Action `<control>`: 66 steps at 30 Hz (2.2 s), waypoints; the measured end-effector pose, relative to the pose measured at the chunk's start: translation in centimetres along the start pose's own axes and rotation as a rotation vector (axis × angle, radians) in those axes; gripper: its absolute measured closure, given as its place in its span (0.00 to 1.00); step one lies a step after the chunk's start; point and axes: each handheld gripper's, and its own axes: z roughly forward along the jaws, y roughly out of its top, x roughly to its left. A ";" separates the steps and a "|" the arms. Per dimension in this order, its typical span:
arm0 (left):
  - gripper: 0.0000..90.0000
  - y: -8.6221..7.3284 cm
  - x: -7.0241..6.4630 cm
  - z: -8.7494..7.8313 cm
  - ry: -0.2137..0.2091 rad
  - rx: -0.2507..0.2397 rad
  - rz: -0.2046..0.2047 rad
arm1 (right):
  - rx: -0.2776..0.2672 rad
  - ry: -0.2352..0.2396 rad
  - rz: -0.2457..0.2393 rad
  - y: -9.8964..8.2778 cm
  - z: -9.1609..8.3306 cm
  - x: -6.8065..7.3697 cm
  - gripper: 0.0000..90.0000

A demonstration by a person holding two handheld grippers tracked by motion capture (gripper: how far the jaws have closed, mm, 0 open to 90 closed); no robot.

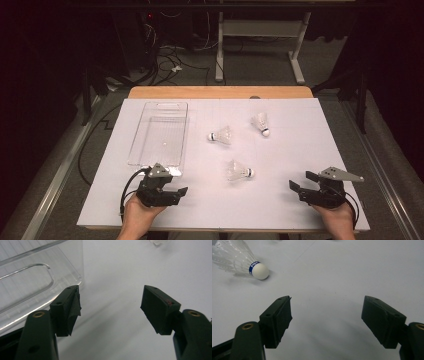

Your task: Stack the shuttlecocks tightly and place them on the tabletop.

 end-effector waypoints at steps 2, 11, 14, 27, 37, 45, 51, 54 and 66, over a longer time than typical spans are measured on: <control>0.36 -0.1 0.0 -0.1 0.003 -0.002 -0.005 | 0.000 0.001 0.001 0.0 0.0 0.0 0.27; 0.37 -0.7 0.8 -0.7 0.030 -0.029 -0.021 | 0.001 0.003 -0.003 0.0 0.0 0.0 0.27; 0.36 -0.9 1.2 -0.8 0.041 -0.040 -0.031 | 0.001 0.003 -0.004 0.0 0.0 0.0 0.27; 0.37 -1.8 2.3 -1.6 0.074 -0.092 -0.068 | 0.002 0.003 -0.003 0.0 0.0 0.0 0.27; 0.37 -2.7 3.1 -2.3 0.100 -0.132 -0.080 | 0.006 -0.018 0.002 0.0 0.0 -0.1 0.27; 0.37 -3.4 3.8 -2.8 0.117 -0.151 -0.102 | 0.006 -0.020 0.006 -0.1 0.0 -0.1 0.27; 0.37 -3.8 4.5 -3.2 0.137 -0.171 -0.122 | 0.005 -0.021 0.014 -0.1 0.0 -0.1 0.27; 0.37 -4.1 4.7 -3.4 0.148 -0.178 -0.128 | -0.004 -0.017 0.010 -0.1 -0.1 -0.1 0.27; 0.36 -5.8 5.6 -4.0 0.189 -0.218 -0.181 | -0.032 -0.024 0.003 0.3 -0.2 0.0 0.26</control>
